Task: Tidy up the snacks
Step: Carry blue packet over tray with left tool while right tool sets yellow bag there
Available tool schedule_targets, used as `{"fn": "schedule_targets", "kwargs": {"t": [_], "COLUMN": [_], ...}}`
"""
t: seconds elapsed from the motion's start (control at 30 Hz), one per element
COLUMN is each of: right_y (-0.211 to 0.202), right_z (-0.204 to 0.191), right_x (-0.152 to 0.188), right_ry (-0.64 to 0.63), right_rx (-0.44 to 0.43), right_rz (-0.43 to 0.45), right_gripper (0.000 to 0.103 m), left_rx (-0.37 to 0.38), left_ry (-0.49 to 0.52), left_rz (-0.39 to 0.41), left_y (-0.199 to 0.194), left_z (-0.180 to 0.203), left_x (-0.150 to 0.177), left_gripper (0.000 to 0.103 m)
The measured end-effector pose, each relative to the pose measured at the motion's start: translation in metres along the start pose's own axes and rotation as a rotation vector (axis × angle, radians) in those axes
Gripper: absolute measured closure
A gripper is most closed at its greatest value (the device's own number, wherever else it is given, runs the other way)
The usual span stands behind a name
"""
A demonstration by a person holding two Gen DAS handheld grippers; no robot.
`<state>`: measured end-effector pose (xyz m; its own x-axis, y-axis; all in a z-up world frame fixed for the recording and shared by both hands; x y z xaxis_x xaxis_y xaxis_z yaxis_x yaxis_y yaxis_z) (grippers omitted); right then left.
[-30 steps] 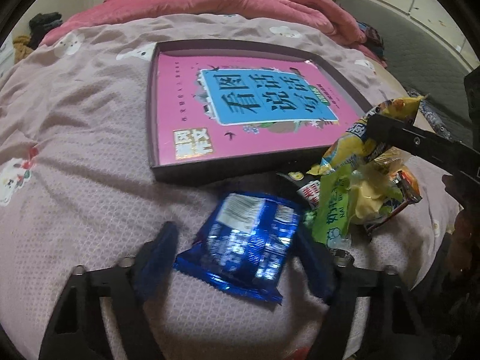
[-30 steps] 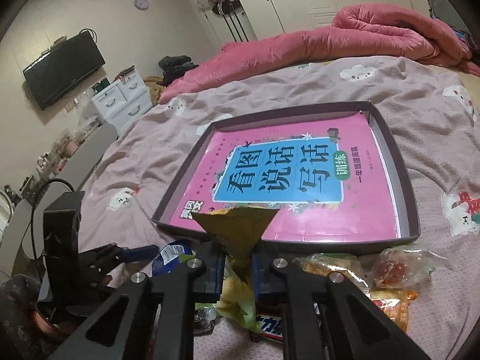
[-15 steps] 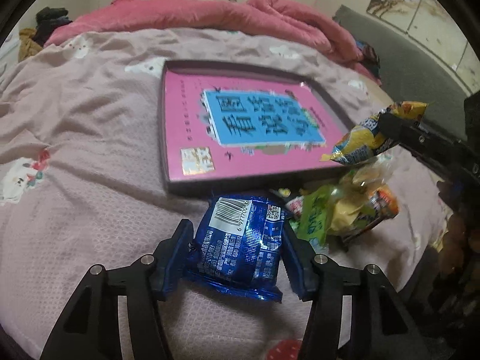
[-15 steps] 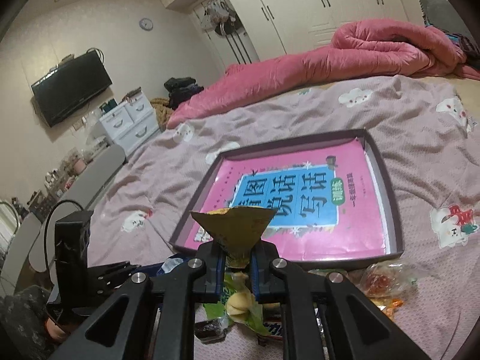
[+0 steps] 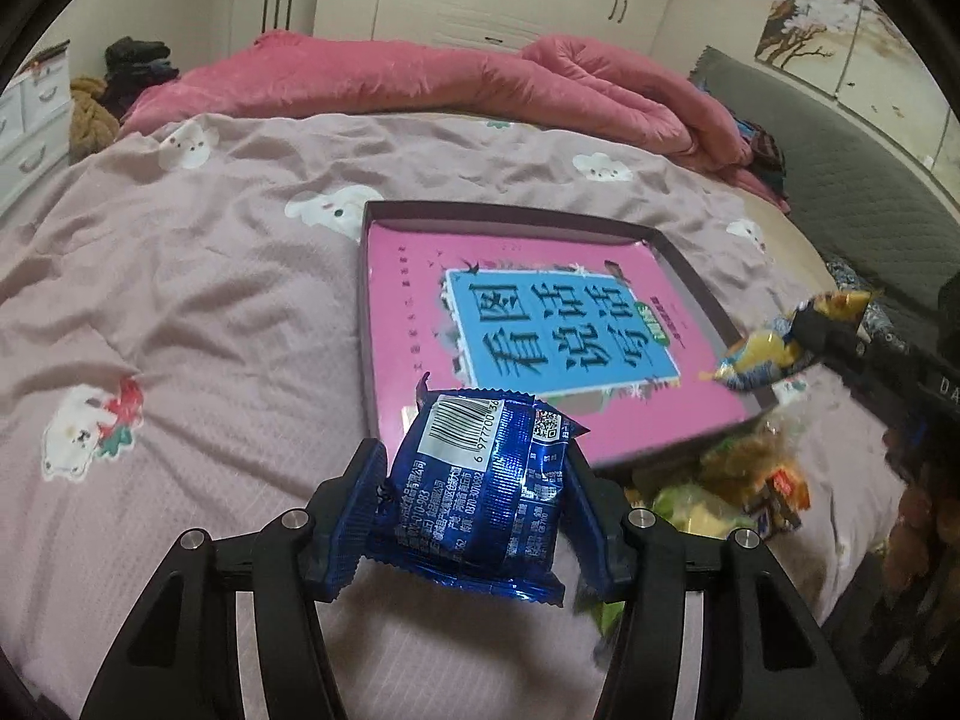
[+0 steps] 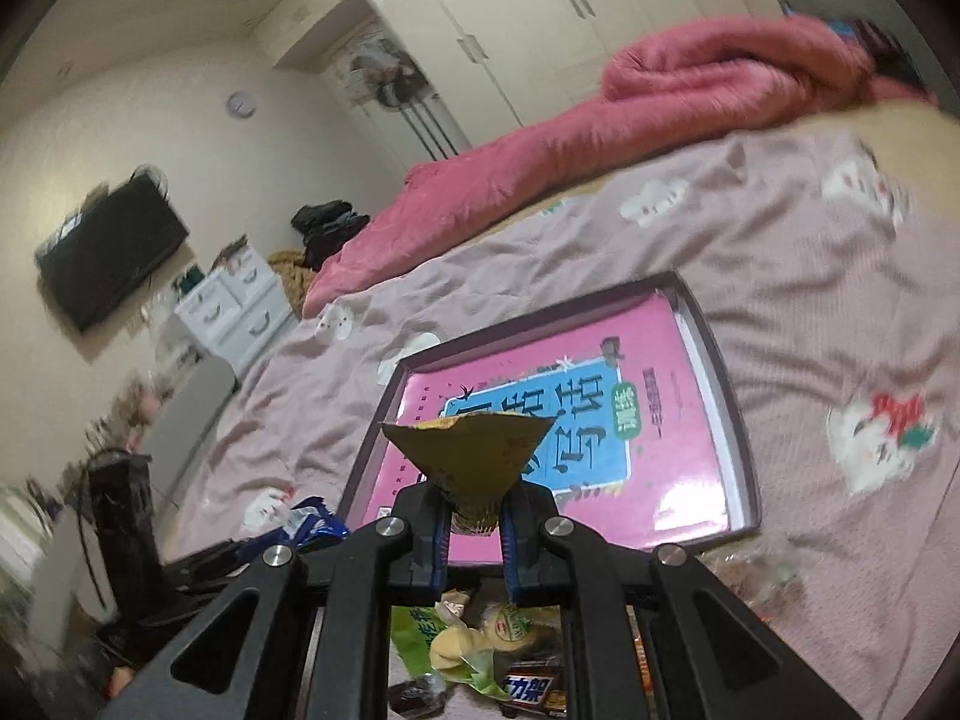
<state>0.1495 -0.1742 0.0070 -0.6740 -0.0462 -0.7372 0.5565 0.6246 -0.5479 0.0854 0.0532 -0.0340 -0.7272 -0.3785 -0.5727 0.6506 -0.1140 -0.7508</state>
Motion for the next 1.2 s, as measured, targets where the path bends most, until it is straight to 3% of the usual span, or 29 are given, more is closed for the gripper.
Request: {"fn": "schedule_targets", "kwargs": {"t": [0.2,0.6,1.0,1.2], "right_y": [0.011,0.028,0.032,0.029], "right_z": [0.021,0.031,0.045,0.056], "right_x": [0.009,0.022,0.025,0.026], "right_ry": [0.091,0.106,0.138,0.171], "right_rx": [0.014,0.073,0.113,0.136], "right_rz": [-0.025,-0.118,-0.130,-0.133], "right_gripper": [0.089,0.089,0.087,0.076], "left_rx": [-0.018,-0.063,-0.084,-0.082], "left_ry": [0.001,0.011,0.008,0.007], "left_rz": [0.007,-0.019,-0.041,-0.054], "left_y": [0.018,0.054,0.071,0.075], "left_z": [0.010,0.017,0.016,0.016], "left_x": [-0.010,-0.019,-0.018,-0.018], "left_gripper": [0.044,0.044,0.044,0.044]}}
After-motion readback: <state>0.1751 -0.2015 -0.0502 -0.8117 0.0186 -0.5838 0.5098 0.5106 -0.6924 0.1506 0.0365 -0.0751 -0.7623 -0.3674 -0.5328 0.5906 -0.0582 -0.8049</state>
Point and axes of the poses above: each gripper's, at about its wrist camera, not at the fingertips, and y roughly the way its jaws point, z to its right, x to its underside, the point moved 3 cm from there along y, roughly the way its jaws point, and after that the axes turned 11 degrees about -y, right-handed, at the moved point
